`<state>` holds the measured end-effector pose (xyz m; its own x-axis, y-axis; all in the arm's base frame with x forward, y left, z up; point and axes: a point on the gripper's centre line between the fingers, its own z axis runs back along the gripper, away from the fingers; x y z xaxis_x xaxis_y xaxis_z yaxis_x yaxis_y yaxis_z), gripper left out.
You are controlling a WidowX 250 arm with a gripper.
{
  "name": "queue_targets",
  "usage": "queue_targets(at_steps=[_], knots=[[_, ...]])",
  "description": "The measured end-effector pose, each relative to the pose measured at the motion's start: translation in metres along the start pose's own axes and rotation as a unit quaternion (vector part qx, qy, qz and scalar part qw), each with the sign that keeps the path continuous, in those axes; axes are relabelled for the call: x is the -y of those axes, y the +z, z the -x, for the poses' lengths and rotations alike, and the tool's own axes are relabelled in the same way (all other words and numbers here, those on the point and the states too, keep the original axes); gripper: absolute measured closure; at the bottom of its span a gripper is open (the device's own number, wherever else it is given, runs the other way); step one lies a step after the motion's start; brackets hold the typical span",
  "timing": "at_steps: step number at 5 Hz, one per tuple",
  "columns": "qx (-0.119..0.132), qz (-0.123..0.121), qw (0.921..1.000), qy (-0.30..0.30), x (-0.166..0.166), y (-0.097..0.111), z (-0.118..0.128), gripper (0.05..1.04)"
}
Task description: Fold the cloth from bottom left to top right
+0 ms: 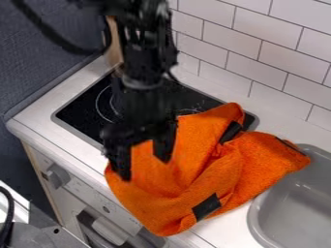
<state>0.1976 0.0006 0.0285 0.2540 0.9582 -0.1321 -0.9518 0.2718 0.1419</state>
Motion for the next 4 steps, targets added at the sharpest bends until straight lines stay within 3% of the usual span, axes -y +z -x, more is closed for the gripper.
queue_targets(at_steps=[1, 3, 4], knots=[[-0.018, -0.005, 0.9997, 0.016, 0.007, -0.022, -0.005, 0.136], [-0.028, 0.006, 0.9989, 0.037, 0.013, -0.041, -0.009, 0.739], [-0.026, 0.009, 0.9987, 0.042, 0.008, -0.043, -0.008, 0.947]])
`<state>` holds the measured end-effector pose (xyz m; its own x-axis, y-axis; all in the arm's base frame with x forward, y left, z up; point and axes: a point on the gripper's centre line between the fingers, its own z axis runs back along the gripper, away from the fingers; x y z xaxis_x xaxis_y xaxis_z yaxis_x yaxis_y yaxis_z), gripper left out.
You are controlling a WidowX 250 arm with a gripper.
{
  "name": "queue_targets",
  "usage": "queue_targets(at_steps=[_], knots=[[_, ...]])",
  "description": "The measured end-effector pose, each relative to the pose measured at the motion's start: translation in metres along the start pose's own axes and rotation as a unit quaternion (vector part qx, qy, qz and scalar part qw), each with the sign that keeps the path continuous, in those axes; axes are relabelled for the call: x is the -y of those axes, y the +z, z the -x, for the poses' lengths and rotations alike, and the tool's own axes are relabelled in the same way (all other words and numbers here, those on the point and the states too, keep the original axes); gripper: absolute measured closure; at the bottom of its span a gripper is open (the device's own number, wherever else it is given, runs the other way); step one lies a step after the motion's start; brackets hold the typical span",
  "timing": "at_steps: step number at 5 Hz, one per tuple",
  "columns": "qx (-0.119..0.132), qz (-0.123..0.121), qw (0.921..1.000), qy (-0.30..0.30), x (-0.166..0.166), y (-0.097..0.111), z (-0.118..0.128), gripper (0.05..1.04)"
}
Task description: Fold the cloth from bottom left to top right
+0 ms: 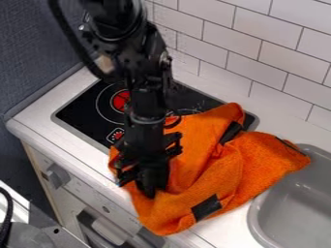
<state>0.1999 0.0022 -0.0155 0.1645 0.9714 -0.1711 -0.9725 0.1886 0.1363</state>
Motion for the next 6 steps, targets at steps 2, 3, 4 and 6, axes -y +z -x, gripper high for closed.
queue_targets(at_steps=[2, 3, 4, 6], knots=[[0.023, 0.011, 0.9993, -0.027, -0.004, 0.029, 0.005, 1.033], [0.044, 0.035, 0.9968, -0.056, 0.013, 0.051, 0.008, 1.033], [0.065, 0.070, 0.9900, -0.103, 0.044, 0.076, 0.017, 1.033], [0.097, 0.125, 0.9599, -0.232, 0.131, 0.101, 0.041, 1.033]])
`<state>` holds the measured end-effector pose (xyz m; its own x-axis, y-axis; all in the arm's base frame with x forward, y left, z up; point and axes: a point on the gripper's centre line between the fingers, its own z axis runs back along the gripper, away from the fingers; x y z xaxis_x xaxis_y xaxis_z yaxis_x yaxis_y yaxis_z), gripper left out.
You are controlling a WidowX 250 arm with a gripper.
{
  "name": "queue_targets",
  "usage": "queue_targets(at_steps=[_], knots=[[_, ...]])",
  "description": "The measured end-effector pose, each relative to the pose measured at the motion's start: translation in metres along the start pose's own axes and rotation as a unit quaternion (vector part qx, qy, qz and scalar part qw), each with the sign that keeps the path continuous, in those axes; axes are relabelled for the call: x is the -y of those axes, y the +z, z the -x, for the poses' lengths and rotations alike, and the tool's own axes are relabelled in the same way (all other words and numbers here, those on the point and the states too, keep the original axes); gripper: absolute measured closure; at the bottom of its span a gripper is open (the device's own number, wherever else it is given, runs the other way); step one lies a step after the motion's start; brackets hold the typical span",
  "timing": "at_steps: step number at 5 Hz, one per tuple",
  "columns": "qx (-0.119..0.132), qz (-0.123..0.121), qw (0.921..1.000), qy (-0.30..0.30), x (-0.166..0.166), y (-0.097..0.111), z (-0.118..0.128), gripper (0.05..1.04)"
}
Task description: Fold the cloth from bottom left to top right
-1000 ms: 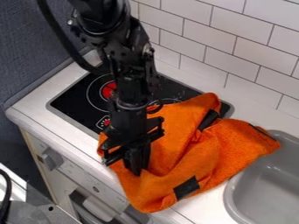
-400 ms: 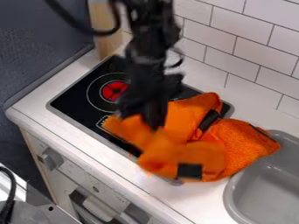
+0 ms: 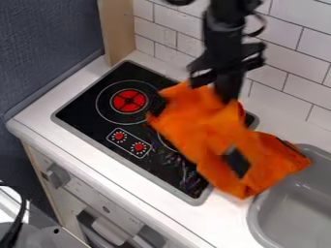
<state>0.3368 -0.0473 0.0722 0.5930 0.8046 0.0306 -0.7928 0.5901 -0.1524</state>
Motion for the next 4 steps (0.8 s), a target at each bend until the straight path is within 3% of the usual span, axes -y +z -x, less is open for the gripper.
queue_targets(at_steps=[2, 3, 4], knots=[[-0.023, 0.053, 0.9982, -0.018, 0.048, -0.042, -0.014, 1.033], [-0.031, 0.067, 0.9971, -0.015, 0.044, -0.061, -0.014, 1.014], [-0.034, 0.056, 0.9972, -0.036, 0.038, -0.063, -0.016, 0.870]])
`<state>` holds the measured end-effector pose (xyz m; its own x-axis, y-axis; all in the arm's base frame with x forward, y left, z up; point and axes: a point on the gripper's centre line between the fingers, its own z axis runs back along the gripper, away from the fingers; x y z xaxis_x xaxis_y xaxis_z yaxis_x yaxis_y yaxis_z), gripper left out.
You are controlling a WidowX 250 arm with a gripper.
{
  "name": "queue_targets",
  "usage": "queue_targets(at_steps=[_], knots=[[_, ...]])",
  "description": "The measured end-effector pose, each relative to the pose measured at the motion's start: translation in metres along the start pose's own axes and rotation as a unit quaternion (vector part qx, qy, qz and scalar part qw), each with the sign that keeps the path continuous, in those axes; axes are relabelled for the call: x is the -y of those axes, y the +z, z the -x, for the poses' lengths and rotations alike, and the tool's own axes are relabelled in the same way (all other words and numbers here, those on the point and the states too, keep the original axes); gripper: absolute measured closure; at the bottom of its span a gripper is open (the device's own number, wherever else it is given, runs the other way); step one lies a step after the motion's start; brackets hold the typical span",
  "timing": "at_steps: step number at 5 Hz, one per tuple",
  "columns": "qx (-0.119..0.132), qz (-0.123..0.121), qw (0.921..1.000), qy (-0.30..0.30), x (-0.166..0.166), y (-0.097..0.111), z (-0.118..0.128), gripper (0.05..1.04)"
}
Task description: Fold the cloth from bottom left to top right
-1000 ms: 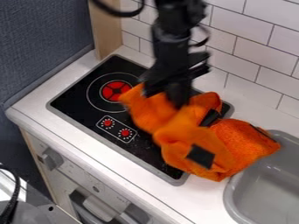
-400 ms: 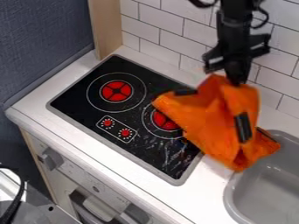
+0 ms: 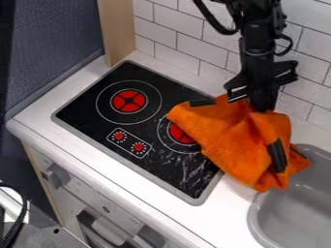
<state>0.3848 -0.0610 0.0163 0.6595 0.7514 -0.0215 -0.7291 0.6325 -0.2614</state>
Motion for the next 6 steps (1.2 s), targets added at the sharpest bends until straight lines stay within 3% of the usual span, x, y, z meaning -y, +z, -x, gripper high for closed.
queue_targets(at_steps=[1, 2, 3, 4, 5, 6], knots=[[0.044, -0.019, 0.9982, -0.036, -0.008, 0.013, -0.005, 0.624], [0.049, -0.003, 0.9975, -0.051, -0.001, 0.037, -0.003, 0.310], [0.055, -0.016, 0.9967, -0.058, -0.003, 0.049, -0.004, 0.085], [0.059, -0.028, 0.9954, -0.070, -0.004, 0.071, -0.006, 0.083], [0.057, -0.100, 0.9874, -0.109, -0.017, 0.090, -0.014, 0.083], [0.057, -0.154, 0.9786, -0.124, -0.040, 0.092, -0.023, 0.083]])
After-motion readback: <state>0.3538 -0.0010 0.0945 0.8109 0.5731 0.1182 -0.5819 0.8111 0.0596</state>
